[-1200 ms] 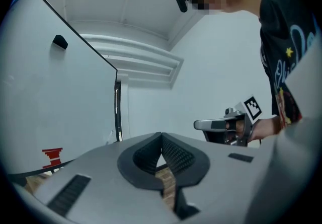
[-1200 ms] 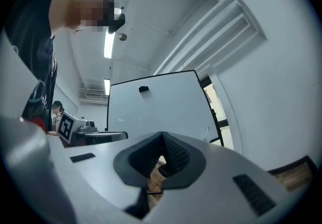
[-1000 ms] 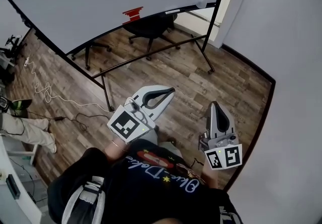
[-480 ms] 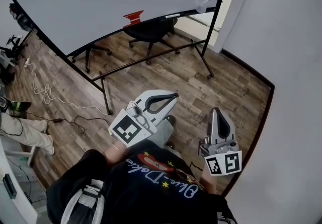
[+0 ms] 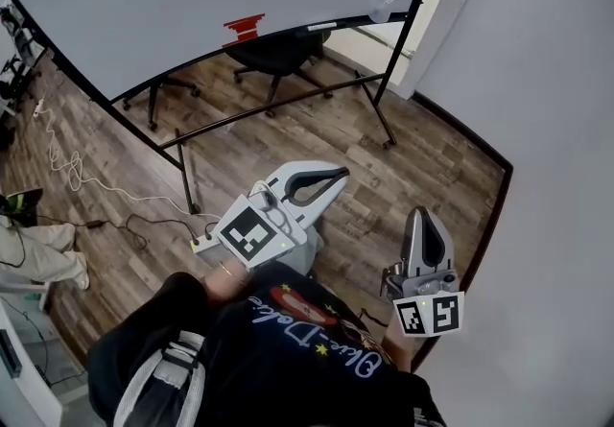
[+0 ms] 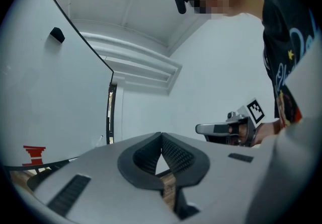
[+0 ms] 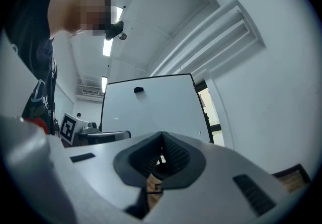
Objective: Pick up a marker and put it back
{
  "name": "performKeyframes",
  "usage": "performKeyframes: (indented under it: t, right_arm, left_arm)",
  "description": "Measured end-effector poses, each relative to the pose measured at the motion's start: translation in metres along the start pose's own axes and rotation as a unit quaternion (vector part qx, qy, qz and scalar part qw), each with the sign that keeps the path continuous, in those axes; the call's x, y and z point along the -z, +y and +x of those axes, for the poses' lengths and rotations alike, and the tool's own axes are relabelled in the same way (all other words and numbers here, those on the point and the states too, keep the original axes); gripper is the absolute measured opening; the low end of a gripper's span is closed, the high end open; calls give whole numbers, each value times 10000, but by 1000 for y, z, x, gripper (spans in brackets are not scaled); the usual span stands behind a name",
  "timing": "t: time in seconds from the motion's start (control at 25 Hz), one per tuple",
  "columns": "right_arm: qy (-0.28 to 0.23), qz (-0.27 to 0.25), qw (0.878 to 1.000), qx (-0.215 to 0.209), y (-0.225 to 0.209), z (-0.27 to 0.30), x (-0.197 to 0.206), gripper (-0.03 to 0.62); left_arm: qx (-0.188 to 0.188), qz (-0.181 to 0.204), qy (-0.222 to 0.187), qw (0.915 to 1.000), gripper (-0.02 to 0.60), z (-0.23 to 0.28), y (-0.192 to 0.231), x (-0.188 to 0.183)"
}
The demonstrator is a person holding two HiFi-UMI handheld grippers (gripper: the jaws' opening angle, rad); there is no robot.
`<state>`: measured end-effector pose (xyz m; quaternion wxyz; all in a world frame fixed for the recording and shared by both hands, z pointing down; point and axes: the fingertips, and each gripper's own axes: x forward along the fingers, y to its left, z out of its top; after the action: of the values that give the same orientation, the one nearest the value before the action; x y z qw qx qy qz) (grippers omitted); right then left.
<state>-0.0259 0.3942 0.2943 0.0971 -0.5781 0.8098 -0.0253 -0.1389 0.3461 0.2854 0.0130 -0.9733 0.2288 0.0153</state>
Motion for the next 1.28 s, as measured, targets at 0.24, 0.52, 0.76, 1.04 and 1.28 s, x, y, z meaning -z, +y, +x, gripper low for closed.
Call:
performKeyframes:
  t: [0.24, 0.52, 0.76, 1.04, 1.28]
  right_arm:
    - [40, 68, 10000, 49, -22, 20, 2, 0]
    - [57, 162, 9998, 51, -38, 40, 9, 0]
    - [128, 208, 9997, 53, -57, 64, 15, 0]
    - [222, 339, 9990, 213, -83, 83, 26, 0]
    - [307, 384, 9985, 232, -104, 105, 32, 0]
  left_arm:
    - [36, -217, -34, 9998, 3, 22, 22, 5]
    - [-27, -103, -31, 9999, 3, 38, 41, 9]
    - [-73, -54, 102, 9999, 3, 55, 64, 18]
    - [10, -163, 254, 9995, 3, 80, 83, 35]
    - [10, -118, 205, 9997, 3, 105, 106, 38]
